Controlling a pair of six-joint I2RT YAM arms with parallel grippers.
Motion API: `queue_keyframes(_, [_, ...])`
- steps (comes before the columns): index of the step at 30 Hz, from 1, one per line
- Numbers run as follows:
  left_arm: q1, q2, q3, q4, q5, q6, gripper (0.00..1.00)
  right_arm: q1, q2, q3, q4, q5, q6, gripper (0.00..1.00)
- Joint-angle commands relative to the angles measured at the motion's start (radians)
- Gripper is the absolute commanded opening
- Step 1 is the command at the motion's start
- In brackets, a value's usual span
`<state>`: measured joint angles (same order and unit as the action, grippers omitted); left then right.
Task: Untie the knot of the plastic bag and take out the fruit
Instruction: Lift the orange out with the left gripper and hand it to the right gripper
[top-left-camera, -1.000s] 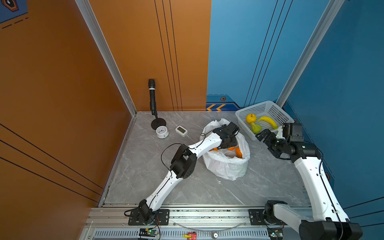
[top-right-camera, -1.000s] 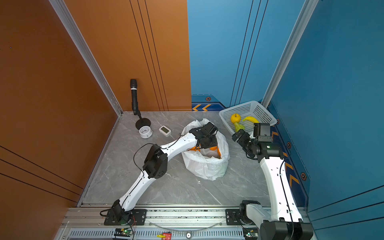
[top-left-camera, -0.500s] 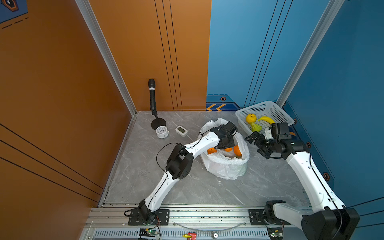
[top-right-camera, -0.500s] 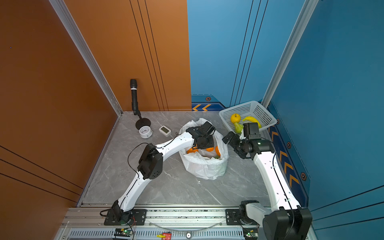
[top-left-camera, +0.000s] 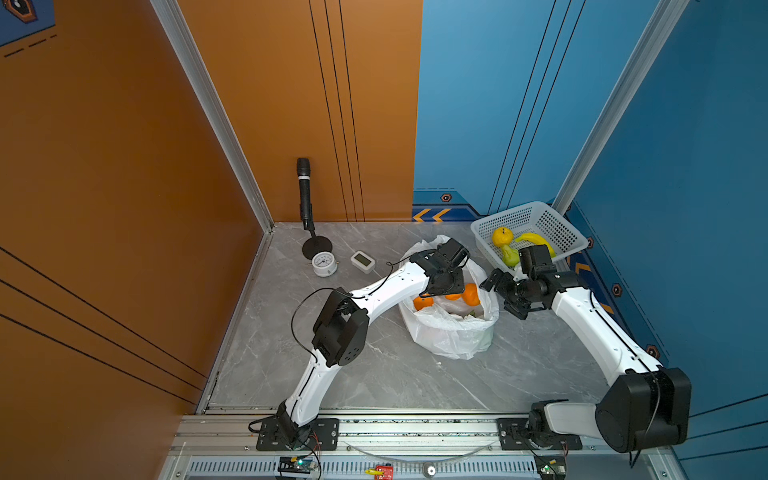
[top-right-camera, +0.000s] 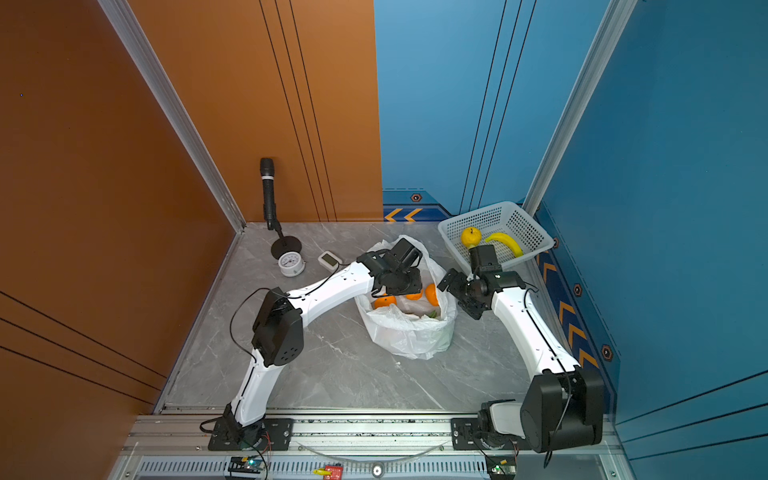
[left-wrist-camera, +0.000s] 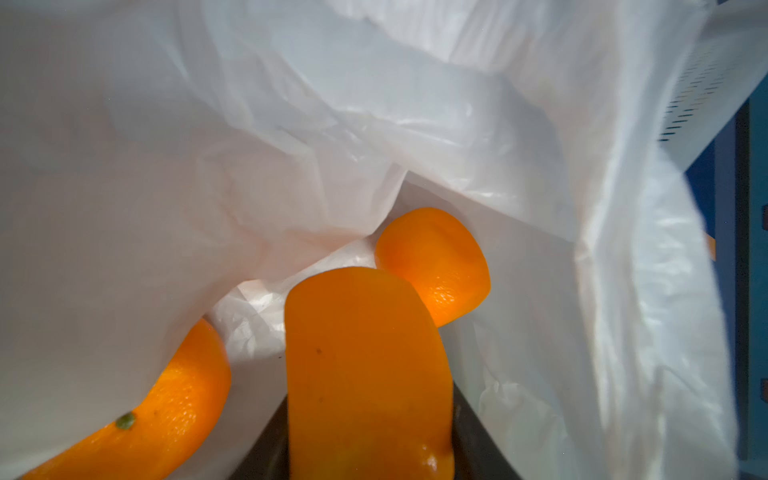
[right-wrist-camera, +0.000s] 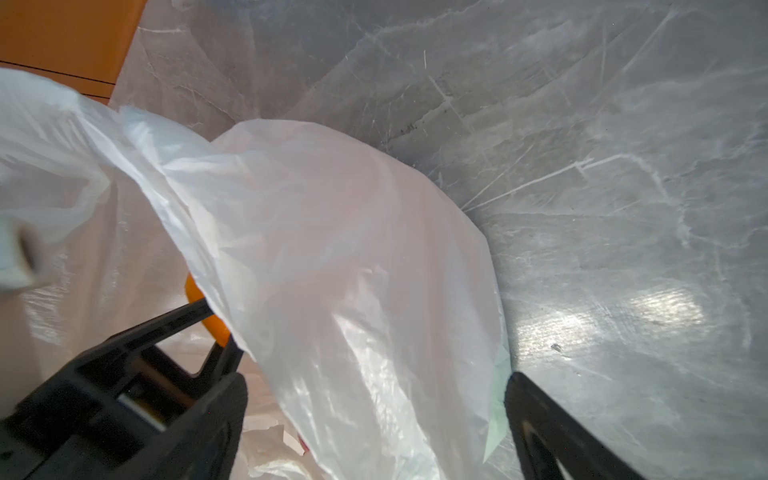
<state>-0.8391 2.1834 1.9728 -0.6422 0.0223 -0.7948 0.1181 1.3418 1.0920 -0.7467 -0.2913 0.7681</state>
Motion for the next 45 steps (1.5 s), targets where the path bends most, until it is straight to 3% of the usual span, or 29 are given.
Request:
queue_keyframes(1, [-0.008, -0.077, -0.031, 0.062, -0.015, 0.065, 0.26, 0.006, -0.003, 0.026, 0.009, -0.003, 0.017, 0.98])
queue_keyframes(8, [-0.003, -0.159, -0.116, 0.231, 0.022, 0.093, 0.24, -0.025, -0.065, 0.089, 0.052, -0.06, 0.068, 1.0])
queue_keyframes(17, [0.004, -0.238, -0.153, 0.396, 0.038, 0.134, 0.24, -0.093, -0.139, 0.114, 0.234, -0.214, 0.221, 1.0])
queue_keyframes(20, [0.008, -0.26, -0.157, 0.461, 0.069, 0.162, 0.24, -0.115, -0.14, 0.117, 0.313, -0.292, 0.285, 1.0])
queue_keyframes(26, [0.015, -0.282, -0.157, 0.587, 0.178, 0.235, 0.24, -0.108, -0.112, 0.169, 0.362, -0.401, 0.298, 1.0])
queue_keyframes(34, [0.011, -0.281, -0.139, 0.643, 0.267, 0.293, 0.25, -0.075, -0.096, 0.179, 0.417, -0.43, 0.342, 1.0])
queue_keyframes(45, [-0.032, -0.283, -0.094, 0.585, 0.232, 0.433, 0.3, -0.066, -0.104, 0.174, 0.438, -0.423, 0.353, 0.72])
